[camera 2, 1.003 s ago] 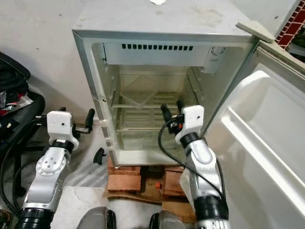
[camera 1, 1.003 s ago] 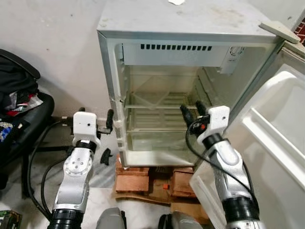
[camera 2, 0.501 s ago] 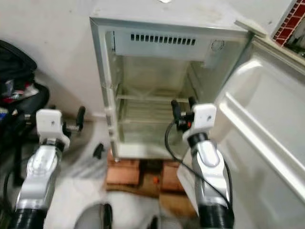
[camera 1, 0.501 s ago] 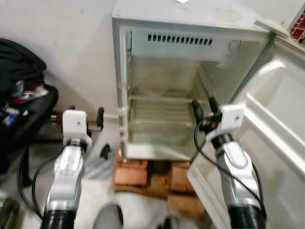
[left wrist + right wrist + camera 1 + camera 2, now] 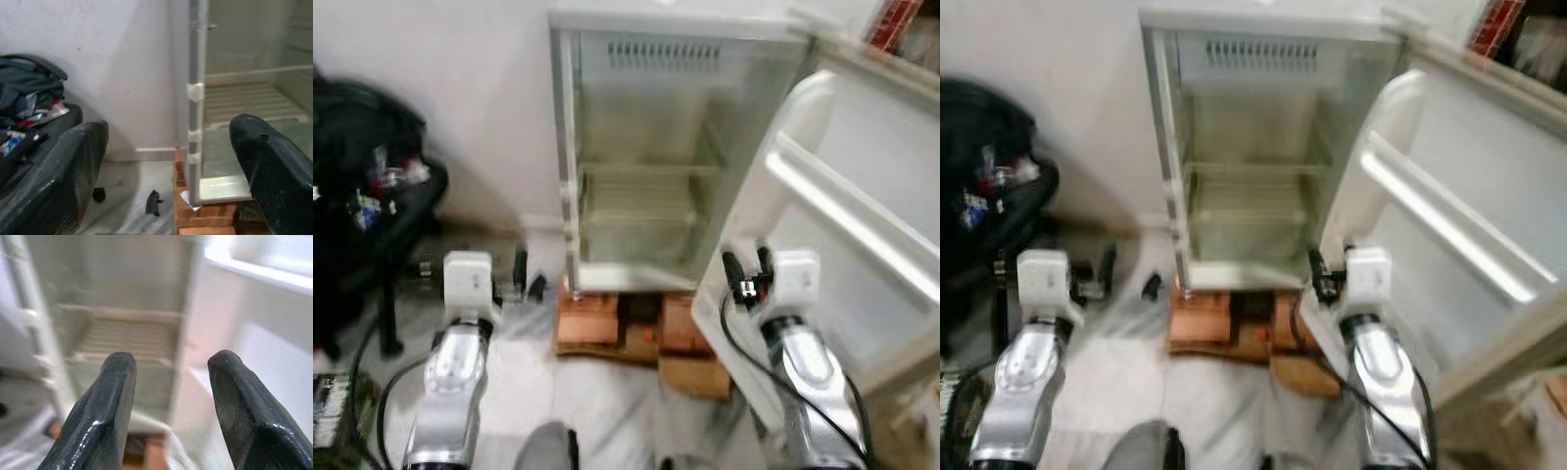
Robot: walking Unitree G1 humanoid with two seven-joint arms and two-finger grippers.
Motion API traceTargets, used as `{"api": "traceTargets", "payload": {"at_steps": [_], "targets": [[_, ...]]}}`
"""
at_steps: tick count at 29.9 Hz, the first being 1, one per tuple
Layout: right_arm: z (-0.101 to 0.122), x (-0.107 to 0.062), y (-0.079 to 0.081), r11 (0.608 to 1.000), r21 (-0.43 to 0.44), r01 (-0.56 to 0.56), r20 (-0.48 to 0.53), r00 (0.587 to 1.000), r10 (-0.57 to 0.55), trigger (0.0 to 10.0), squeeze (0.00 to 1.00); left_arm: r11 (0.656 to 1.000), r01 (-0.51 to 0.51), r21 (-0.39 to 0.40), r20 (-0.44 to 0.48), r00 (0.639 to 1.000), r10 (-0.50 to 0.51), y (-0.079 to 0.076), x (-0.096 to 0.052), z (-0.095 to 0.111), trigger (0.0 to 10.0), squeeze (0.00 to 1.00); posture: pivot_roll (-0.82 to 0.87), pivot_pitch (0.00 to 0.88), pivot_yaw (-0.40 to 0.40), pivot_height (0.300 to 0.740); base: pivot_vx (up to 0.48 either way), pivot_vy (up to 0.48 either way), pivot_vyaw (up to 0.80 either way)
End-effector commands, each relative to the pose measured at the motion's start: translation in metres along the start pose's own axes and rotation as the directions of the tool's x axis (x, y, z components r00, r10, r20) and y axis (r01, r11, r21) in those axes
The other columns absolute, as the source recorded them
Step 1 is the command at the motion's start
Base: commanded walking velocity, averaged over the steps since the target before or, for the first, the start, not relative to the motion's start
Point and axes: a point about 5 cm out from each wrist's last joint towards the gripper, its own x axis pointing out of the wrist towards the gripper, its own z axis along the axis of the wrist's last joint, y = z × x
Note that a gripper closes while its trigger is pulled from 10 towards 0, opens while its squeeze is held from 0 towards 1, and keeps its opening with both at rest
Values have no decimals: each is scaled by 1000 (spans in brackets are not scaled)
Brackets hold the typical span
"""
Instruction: Restocking fridge
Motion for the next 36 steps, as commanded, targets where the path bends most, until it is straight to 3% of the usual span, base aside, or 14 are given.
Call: {"api": "traceTargets", "payload": {"at_steps": [1, 6, 7, 14, 15, 16, 22, 30, 36], "targets": [[10, 3, -1, 999, -39, 8, 36, 999, -7, 10000, 0, 1000, 9, 12, 17, 1000, -9, -2, 2, 5, 10000, 0, 9, 17, -54, 740, -270, 0, 0], [13, 10, 0, 999, -32, 14, 39, 999, -13, 10000, 4, 1000, 15, 11, 29, 999, -16, -7, 6, 8, 10000, 0, 10, 13, -56, 740, -262, 0, 0], [16, 12, 2, 1000, -23, 10, 50, 999, -9, 10000, 1000, 1000, 19, 13, 33, 999, -20, -7, 7, 10, 10000, 0, 10, 13, -56, 740, -251, 0, 0], [19, 18, 8, 999, 24, 21, 51, 998, -22, 10000, 992, 999, 29, 23, 50, 998, -31, -7, 11, 15, 10000, 0, 18, 20, -52, 740, 0, 0, 0], [18, 18, 12, 999, 48, 10, 39, 999, -12, 10000, 925, 999, 19, 26, 56, 998, -20, -6, 11, 15, 10000, 0, 15, 14, -51, 740, 0, 0, 0], [19, 18, 16, 998, 69, -12, 41, 999, 10, 10000, 0, 1000, 15, 14, 74, 997, -16, -5, 12, 18, 10000, 0, 15, 14, -51, 740, 0, 0, 0], [21, 20, 28, 994, 84, -67, 52, 997, 63, 10000, 0, 999, 9, 31, 111, 994, -13, -4, 17, 26, 10000, 0, 21, 8, -57, 740, 0, 0, 0], [18, 29, 29, 991, 122, -57, 39, 998, 53, 10000, 0, 1000, 12, 16, 108, 994, -13, -8, 22, 23, 10000, 0, 7, 13, -52, 740, 0, -322, 0], [19, 32, 38, 987, 123, -105, 42, 994, 100, 10000, 0, 1000, 19, 8, 113, 993, -20, -11, 23, 24, 10000, 0, 9, 21, -52, 740, 0, -480, 0]]}}
